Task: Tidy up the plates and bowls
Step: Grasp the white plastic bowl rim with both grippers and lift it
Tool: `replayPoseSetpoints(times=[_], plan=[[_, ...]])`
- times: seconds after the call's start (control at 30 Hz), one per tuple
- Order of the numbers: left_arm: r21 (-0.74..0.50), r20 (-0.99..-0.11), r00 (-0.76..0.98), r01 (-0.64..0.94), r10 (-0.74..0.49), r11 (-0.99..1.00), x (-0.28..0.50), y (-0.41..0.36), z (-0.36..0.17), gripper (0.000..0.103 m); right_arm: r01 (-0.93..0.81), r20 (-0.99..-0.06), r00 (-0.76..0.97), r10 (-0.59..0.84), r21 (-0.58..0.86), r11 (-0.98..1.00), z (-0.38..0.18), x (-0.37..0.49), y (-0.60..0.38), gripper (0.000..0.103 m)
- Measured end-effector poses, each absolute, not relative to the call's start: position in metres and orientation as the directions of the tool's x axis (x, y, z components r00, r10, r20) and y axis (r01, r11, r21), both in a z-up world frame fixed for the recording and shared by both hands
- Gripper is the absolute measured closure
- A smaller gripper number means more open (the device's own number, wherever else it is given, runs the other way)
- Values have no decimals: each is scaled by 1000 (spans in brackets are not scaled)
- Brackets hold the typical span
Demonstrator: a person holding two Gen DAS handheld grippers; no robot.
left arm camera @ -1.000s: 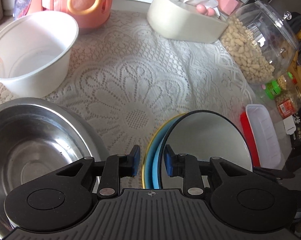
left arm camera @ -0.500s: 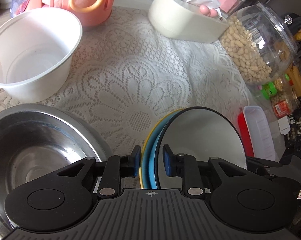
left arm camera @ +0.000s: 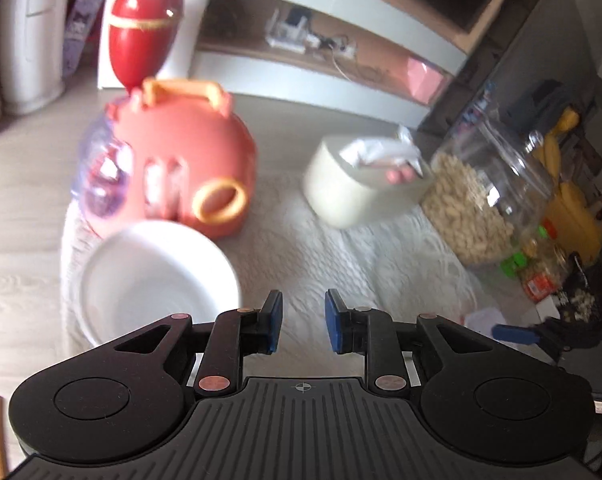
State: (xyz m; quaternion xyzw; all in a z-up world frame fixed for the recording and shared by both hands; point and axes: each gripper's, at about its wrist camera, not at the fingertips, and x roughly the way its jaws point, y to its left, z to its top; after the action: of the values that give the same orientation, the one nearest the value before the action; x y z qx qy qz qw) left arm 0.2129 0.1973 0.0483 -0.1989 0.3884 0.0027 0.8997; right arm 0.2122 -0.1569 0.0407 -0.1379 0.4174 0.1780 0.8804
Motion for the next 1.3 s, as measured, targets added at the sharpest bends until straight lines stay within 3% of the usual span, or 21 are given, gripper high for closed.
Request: replayPoseSetpoints(times=[0.1, 0.2, 0.27, 0.37, 0.5, 0.67, 0.73, 1.03, 1.3], plan=[[-390, -696, 716, -302, -63, 870, 206, 254, 46, 76, -428, -764, 634, 122, -215, 878, 59, 224, -121, 13], [-268, -769, 635, -427, 75, 864, 211, 295, 38, 76, -447, -747, 657, 103, -276, 851, 64, 242, -75, 13], [-215, -806, 579, -478, 122, 852, 215, 312, 27, 76, -475, -761, 631, 151, -224, 851, 63, 256, -45, 13], [-257, -834, 548, -484, 61, 836, 224, 326, 8, 76, -522, -814, 502, 292, -16, 853, 50, 290, 2, 13], [-275, -870, 493, -484, 0, 831, 235, 325, -19, 76, -487, -845, 416, 337, 106, 867, 15, 326, 47, 14], [-389, -858, 499, -468, -126, 794, 234, 318, -39, 77, -390, -895, 244, 373, 262, 883, -28, 346, 55, 47], [-400, -846, 516, -445, -136, 801, 233, 307, -36, 76, -400, -878, 221, 425, 316, 860, -27, 344, 46, 47], [-478, -798, 542, -301, -265, 825, 272, 222, -29, 77, -417, -847, 344, 405, 248, 874, 17, 345, -42, 46], [-429, -852, 447, -292, -275, 855, 322, 166, -69, 78, -313, -861, 384, 335, 220, 924, -10, 360, -122, 46]])
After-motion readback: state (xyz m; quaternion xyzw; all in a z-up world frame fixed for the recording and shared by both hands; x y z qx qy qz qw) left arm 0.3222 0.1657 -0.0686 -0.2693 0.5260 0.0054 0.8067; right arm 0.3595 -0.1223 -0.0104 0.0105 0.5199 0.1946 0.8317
